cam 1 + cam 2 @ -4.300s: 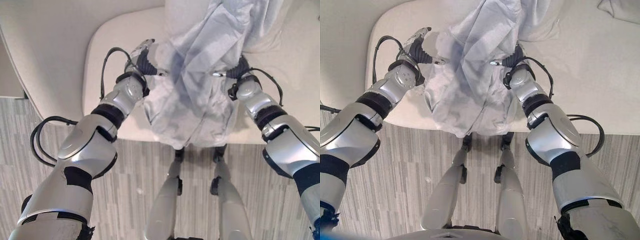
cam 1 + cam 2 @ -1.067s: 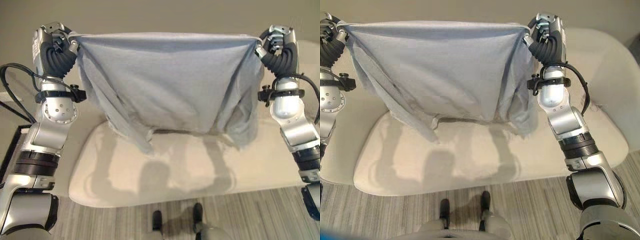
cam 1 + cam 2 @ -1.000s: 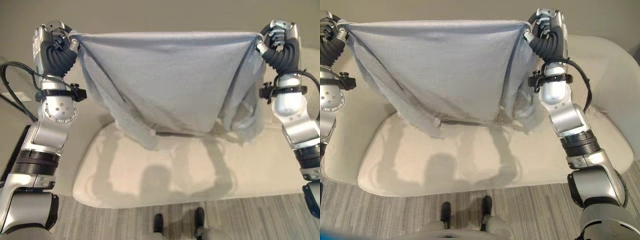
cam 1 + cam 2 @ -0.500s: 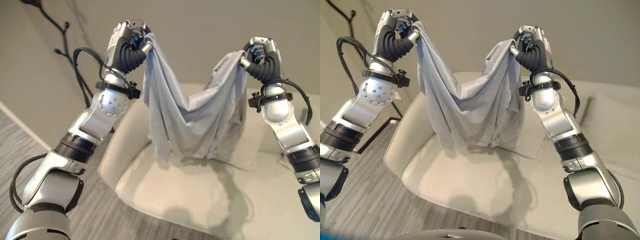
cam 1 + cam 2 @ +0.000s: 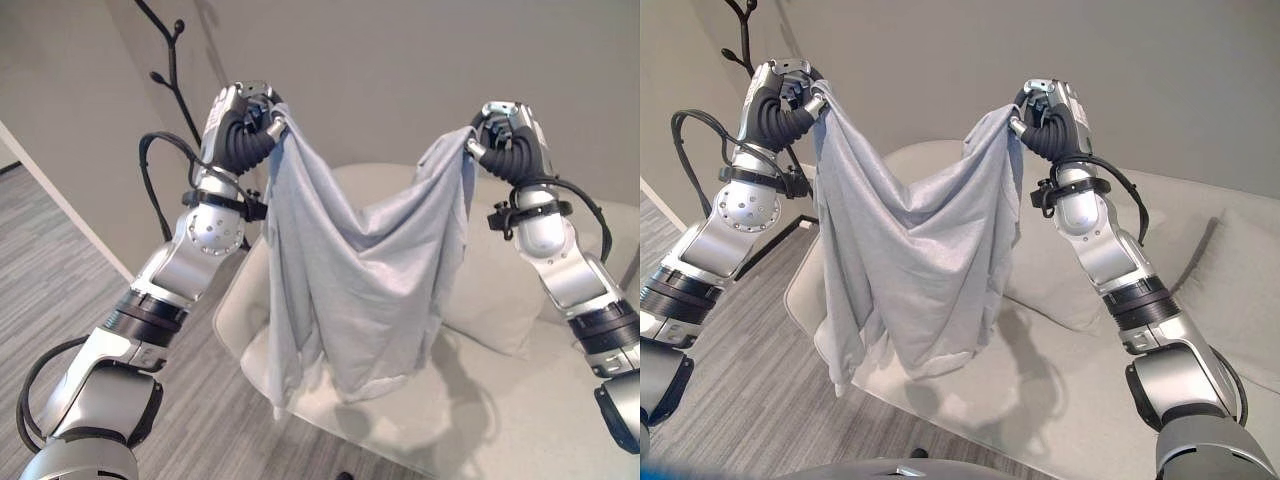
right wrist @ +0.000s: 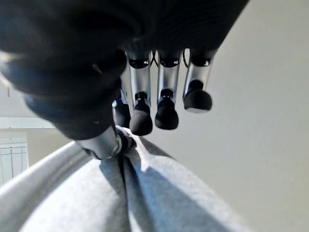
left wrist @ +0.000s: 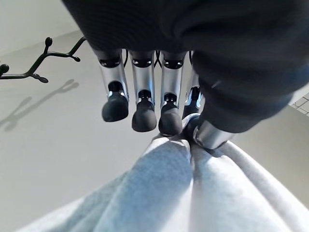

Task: Hang the clothes on the sofa on the clothes rack.

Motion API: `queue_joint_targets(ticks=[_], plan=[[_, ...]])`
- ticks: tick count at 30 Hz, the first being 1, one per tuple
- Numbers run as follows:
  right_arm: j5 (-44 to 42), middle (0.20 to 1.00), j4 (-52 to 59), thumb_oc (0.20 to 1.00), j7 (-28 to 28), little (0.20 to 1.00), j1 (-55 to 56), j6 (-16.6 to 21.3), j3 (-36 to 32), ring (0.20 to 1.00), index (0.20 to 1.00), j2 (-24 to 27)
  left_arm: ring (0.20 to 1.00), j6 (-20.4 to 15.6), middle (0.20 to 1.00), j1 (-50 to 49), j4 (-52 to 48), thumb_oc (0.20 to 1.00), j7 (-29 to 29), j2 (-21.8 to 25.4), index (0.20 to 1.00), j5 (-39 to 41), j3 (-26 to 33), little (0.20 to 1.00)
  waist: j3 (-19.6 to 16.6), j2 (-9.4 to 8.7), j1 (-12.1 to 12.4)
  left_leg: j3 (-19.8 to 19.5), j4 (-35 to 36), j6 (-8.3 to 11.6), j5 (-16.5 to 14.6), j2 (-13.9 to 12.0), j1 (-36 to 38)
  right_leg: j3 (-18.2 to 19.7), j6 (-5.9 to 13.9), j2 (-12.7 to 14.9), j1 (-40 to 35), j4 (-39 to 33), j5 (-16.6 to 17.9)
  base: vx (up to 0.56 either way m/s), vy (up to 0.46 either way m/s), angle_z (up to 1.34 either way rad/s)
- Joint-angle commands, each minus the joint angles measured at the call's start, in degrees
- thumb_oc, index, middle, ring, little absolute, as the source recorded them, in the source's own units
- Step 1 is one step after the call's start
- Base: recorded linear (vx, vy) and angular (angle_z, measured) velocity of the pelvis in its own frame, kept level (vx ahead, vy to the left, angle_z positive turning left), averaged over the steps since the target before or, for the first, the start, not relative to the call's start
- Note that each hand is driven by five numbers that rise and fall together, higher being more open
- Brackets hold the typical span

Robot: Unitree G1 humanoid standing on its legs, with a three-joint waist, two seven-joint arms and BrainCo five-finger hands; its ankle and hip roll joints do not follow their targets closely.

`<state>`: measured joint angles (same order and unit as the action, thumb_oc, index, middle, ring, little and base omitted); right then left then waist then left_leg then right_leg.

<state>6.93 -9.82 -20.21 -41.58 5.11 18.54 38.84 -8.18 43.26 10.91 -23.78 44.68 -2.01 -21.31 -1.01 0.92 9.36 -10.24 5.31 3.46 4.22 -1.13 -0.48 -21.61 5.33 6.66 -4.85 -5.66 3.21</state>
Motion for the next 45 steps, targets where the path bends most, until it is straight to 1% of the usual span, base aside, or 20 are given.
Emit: queue_joint_targets(ticks=[1, 7, 12, 15, 16, 17, 18, 21, 22, 23, 24, 26, 28, 29, 30, 32, 36, 39, 41, 45], plan=[[1.0, 0.2, 0.3, 0.2, -1.7, 0.2, -7.3, 0.8, 1.4, 0.2, 0.2, 3.9, 0.2, -1.3, 0.2, 8.6, 5.0, 0.2, -1.4, 1.8, 0.2, 5.2, 1.4, 0.2, -1.4, -0.62, 1.0, 1.1, -0.3, 4.24, -3.8, -2.6, 0.4, 3.4, 7.01, 4.8, 0.7, 3.5, -1.6, 0.01, -0.017, -0.03], [1.4, 0.2, 0.8, 0.2, -1.7, 0.2, -8.4, 0.7, 1.2, 0.2, 0.2, 5.1, 0.2, -1.5, 0.2, 9.7, 4.2, 0.2, -1.4, 2.0, 0.2, 6.0, 1.4, 0.2, -2.2, -0.55, 0.7, 1.4, -0.3, 4.29, -4.3, -3.0, 0.9, 4.0, 6.64, 4.4, 0.5, 3.4, -1.8, 0.04, -0.019, -0.02], [0.8, 0.2, 2.2, 0.2, -1.6, 0.2, -7.4, 1.7, 0.2, 0.2, 0.2, 6.2, 0.2, -1.4, 0.2, 8.3, 2.4, 0.2, -1.1, 3.6, 0.2, 5.4, 2.9, 0.2, -1.0, -0.67, 0.4, 1.7, -0.8, 4.12, -3.9, -5.0, 1.5, 5.2, 5.76, 3.0, 0.6, 4.1, -3.1, 0.01, -0.032, -0.06], [0.6, 0.2, 2.9, 0.2, -2.1, 0.2, -7.5, 2.3, -0.2, 0.2, 0.2, 6.8, 0.2, -1.9, 0.2, 7.4, 0.6, 0.2, -0.9, 5.2, 0.2, 5.7, 4.3, 0.2, 1.9, -1.43, 0.6, 0.8, -11.0, 3.91, -7.3, -5.3, -3.3, 7.6, 4.94, 3.1, 2.2, 6.4, -3.5, -0.09, -0.006, -0.22], [0.6, 0.2, 3.2, 0.2, -2.1, 0.2, -7.2, 2.4, -0.7, 0.2, 0.2, 7.2, 0.2, -2.5, 0.2, 6.8, 0.1, 0.2, -0.8, 5.4, 0.2, 6.2, 5.1, 0.2, 2.8, -1.41, 0.7, -0.1, -13.9, 4.85, -7.0, -6.6, -5.3, 8.8, 5.19, 3.4, 2.4, 6.8, -4.0, -0.01, 0.324, -0.21], [0.4, 0.2, 3.3, 0.2, -2.0, 0.2, -7.5, 1.7, -0.4, 0.2, 0.2, 7.6, 0.2, -2.9, 0.2, 7.8, 0.5, 0.2, -1.2, 5.0, 0.2, 6.8, 4.7, 0.2, 3.4, -1.45, -0.1, -1.8, -13.8, 4.98, -4.8, -10.4, -7.1, 11.2, 6.29, 4.9, 3.0, 7.3, -4.5, 0.0, 0.303, -0.25], [0.4, 0.2, 3.3, 0.2, -2.0, 0.2, -7.6, 1.6, -0.4, 0.2, 0.2, 7.6, 0.2, -3.0, 0.2, 8.1, 0.7, 0.2, -1.2, 5.0, 0.2, 6.9, 4.5, 0.2, 3.4, -1.43, 0.2, -1.5, -13.5, 5.08, -4.7, -10.7, -6.9, 11.5, 6.22, 4.7, 3.4, 7.7, -4.7, 0.09, 0.416, -0.34], [0.2, 0.2, 3.8, 0.2, -2.9, 0.2, -6.1, 1.6, -1.9, 0.2, 0.2, 7.6, 0.2, -3.5, 0.2, 11.9, 4.0, 0.2, -2.4, 5.7, 0.2, 8.1, 1.8, 0.2, 3.4, -1.45, 0.0, -4.0, -7.4, 7.14, 2.4, -17.2, -9.3, 16.2, 8.44, 7.5, 4.0, 8.0, -4.4, 0.13, 0.444, -0.45], [0.4, 0.2, 3.9, 0.2, -3.5, 0.2, -5.3, 1.9, -2.3, 0.2, 0.2, 7.8, 0.2, -3.7, 0.2, 12.4, 4.5, 0.2, -2.7, 6.2, 0.2, 8.2, 1.6, 0.2, 3.1, -1.18, 0.3, -5.1, -4.6, 8.34, 3.2, -18.2, -10.5, 17.1, 9.26, 8.6, 3.3, 7.3, -4.6, 0.22, 0.766, -0.73], [1.1, 0.2, 3.4, 0.2, -3.8, 0.2, -4.3, 1.8, -3.6, 0.2, 0.2, 8.4, 0.2, -4.4, 0.2, 14.7, 5.5, 0.2, -2.8, 5.1, 0.2, 9.0, 0.7, 0.2, 1.5, 0.06, -1.1, -4.6, -3.7, 10.41, 0.3, -20.3, -8.0, 17.9, 9.67, 11.3, 3.1, 6.8, -3.6, 0.21, 1.057, -1.08], [1.9, 0.2, 3.9, 0.2, -3.2, 0.2, -2.1, 1.2, -5.8, 0.2, 0.2, 8.2, 0.2, -4.1, 0.2, 15.7, 5.7, 0.2, -2.4, 4.8, 0.2, 8.9, 0.0, 0.2, 0.8, 0.07, -1.9, -3.4, -6.4, 10.49, -3.1, -17.6, -8.2, 17.6, 9.67, 15.0, 3.7, 5.7, 2.9, 0.16, 1.064, -0.86], [1.6, 0.2, 4.0, 0.2, -4.2, 0.2, -1.4, 1.1, -6.3, 0.2, 0.2, 5.6, 0.2, -3.7, 0.2, 15.9, 6.0, 0.2, -2.5, 4.6, 0.2, 8.3, -0.9, 0.2, 1.3, -0.86, -3.0, -1.3, -7.3, 9.06, -5.5, -14.5, -6.9, 17.4, 9.67, 18.5, 7.5, 6.7, 14.0, -0.03, 0.648, -0.45], [2.2, 0.2, 2.9, 0.2, -5.0, 0.2, -1.8, 0.8, -4.9, 0.2, 0.2, 4.1, 0.2, -2.8, 0.2, 15.8, 6.5, 0.2, -2.9, 5.1, 0.2, 7.2, -1.3, 0.2, 2.7, -0.92, -2.2, 1.9, -7.8, 7.26, -5.8, -13.5, -6.6, 13.4, 9.67, 18.9, 9.4, 6.4, 18.2, -0.13, 0.384, -0.35], [2.2, 0.2, 2.8, 0.2, -5.0, 0.2, -1.8, 0.8, -4.9, 0.2, 0.2, 4.1, 0.2, -2.8, 0.2, 15.8, 6.5, 0.2, -2.9, 5.1, 0.2, 7.2, -1.3, 0.2, 2.6, -0.92, -2.2, 2.0, -7.8, 7.25, -5.8, -13.5, -6.5, 13.4, 9.67, 18.9, 9.4, 6.4, 18.1, -0.17, 0.558, -0.67], [2.0, 0.2, 2.4, 0.2, -4.7, 0.2, -2.1, 0.2, -5.7, 0.2, 0.2, 4.5, 0.2, -1.9, 0.2, 16.7, 5.8, 0.2, -2.4, 5.1, 0.2, 4.7, -1.7, 0.2, 3.5, -1.33, -2.7, 2.8, -5.7, 5.2, -4.8, -10.2, -6.1, 13.1, 9.63, 15.4, 8.9, 8.1, 12.4, -0.12, 0.569, -0.82], [1.9, 0.2, 1.7, 0.2, -5.3, 0.2, -4.0, 0.7, -4.8, 0.2, 0.2, 5.0, 0.2, -1.3, 0.2, 17.3, 5.4, 0.2, -2.0, 5.1, 0.2, 3.4, -1.9, 0.2, 3.4, -2.3, -1.5, 4.3, -4.5, 2.77, -3.6, -6.3, -6.3, 11.6, 8.51, 11.3, 7.7, 11.1, 6.3, -0.15, 0.627, -0.26], [2.6, 0.2, 1.9, 0.2, -4.8, 0.2, -4.6, 0.6, -3.9, 0.2, 0.2, 5.4, 0.2, 0.0, 0.2, 15.9, 5.4, 0.2, -1.3, 4.6, 0.2, 2.6, 0.2, 0.2, 2.6, -4.92, 1.1, 6.5, -3.9, 0.09, -2.1, -0.9, -6.3, 9.7, 5.76, 1.4, 4.1, 17.2, -5.7, -0.08, 0.346, -0.16], [3.0, 0.2, 1.5, 0.2, -4.5, 0.2, -4.4, 0.8, -3.6, 0.2, 0.2, 4.6, 0.2, 0.5, 0.2, 13.5, 4.4, 0.2, -0.9, 4.0, 0.2, 1.7, 2.3, 0.2, 1.9, -7.42, 3.5, 8.9, -4.6, -0.82, -0.6, 2.9, -7.6, 10.9, 4.21, -4.9, -0.1, 14.9, -8.2, -0.07, 0.216, -0.48], [2.8, 0.2, -0.7, 0.2, -5.2, 0.2, -4.4, 0.3, -3.6, 0.2, 0.2, 3.9, 0.2, 0.9, 0.2, 12.3, 4.6, 0.2, -0.3, 3.6, 0.2, 0.6, 3.1, 0.2, 1.6, -7.8, 4.6, 9.7, -4.4, -1.07, -0.4, 4.9, -7.0, 11.1, 1.53, -5.9, -1.6, 8.7, -9.8, -0.04, 0.186, -0.59], [2.9, 0.2, -0.8, 0.2, -4.2, 0.2, -2.8, -0.3, -3.6, 0.2, 0.2, 2.7, 0.2, 1.0, 0.2, 8.3, 4.2, 0.2, -0.2, 2.3, 0.2, 0.0, 5.0, 0.2, 1.2, -6.04, 3.9, 9.2, -4.9, -1.15, -0.5, 6.2, -6.9, 13.6, 1.65, -6.8, -2.4, 3.6, -7.3, -0.05, 0.099, 0.09]])
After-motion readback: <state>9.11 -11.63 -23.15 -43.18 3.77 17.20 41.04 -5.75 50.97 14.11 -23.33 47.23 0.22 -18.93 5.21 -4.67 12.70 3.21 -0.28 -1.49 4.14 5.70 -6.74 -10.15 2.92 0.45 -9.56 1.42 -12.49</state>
